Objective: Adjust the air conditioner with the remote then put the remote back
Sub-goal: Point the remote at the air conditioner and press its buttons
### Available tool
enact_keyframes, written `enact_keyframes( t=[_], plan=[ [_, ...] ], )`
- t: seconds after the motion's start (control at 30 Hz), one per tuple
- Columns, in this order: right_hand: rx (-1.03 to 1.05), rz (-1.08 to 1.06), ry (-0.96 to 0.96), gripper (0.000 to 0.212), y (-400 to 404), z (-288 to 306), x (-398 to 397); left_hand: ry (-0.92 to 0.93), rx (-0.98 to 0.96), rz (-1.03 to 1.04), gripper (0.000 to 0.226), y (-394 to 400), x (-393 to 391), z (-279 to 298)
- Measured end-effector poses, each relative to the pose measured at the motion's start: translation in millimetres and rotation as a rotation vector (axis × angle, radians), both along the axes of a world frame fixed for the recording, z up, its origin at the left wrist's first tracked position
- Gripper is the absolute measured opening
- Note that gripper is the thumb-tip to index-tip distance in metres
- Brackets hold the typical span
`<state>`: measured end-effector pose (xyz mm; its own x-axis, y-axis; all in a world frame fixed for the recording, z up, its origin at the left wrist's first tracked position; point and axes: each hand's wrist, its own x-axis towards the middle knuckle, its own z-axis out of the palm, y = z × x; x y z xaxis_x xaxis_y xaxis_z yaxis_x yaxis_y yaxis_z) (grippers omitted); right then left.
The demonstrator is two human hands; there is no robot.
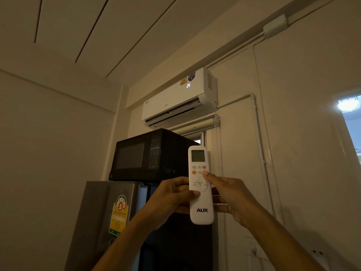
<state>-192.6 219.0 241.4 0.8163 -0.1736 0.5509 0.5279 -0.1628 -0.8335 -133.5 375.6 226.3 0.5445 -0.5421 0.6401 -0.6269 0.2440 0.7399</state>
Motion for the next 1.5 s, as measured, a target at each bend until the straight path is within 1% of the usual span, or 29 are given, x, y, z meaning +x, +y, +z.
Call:
enact_keyframes(
  t=[0.17, 0.3, 0.43, 0.53, 0.63, 0.77, 0.93, 1.13, 1.27, 1.4, 1.5],
  plan=[
    [-0.011, 0.033, -0.017, 0.019, -4, -11, 5, 0.017, 0.003, 0.006, 0.026, 1, 4, -8],
    [-0.049, 0.133, -0.015, 0.014, -10, -18, 6, 0.018, 0.014, 0.005, 0.026, 3, 7, -13],
    [-0.112, 0.212, 0.012, 0.018, -17, -27, 7, 0.032, 0.035, -0.003, 0.031, 5, 11, -20],
    [-0.147, 0.235, 0.023, 0.026, -21, -33, 9, 0.055, 0.043, -0.020, 0.031, 6, 14, -28],
    [-0.169, 0.247, 0.021, 0.026, -24, -41, 12, 0.074, 0.047, -0.028, 0.032, 5, 17, -35],
    [-0.176, 0.231, 0.032, 0.029, -29, -56, 18, 0.098, 0.058, -0.043, 0.030, 3, 19, -50],
    [-0.161, 0.199, 0.069, 0.036, -34, -81, 23, 0.139, 0.081, -0.054, 0.034, -2, 26, -75],
    [-0.125, 0.137, 0.124, 0.035, -45, -124, 26, 0.192, 0.147, -0.074, 0.034, -15, 35, -111],
    [-0.106, 0.057, 0.164, 0.042, -57, -150, 26, 0.220, 0.181, -0.089, 0.037, -30, 38, -133],
    [-0.112, 0.029, 0.198, 0.039, -77, -172, 26, 0.258, 0.195, -0.112, 0.036, -51, 42, -157],
    [-0.105, -0.008, 0.212, 0.040, -95, -189, 27, 0.282, 0.201, -0.122, 0.038, -74, 49, -174]
  ],
)
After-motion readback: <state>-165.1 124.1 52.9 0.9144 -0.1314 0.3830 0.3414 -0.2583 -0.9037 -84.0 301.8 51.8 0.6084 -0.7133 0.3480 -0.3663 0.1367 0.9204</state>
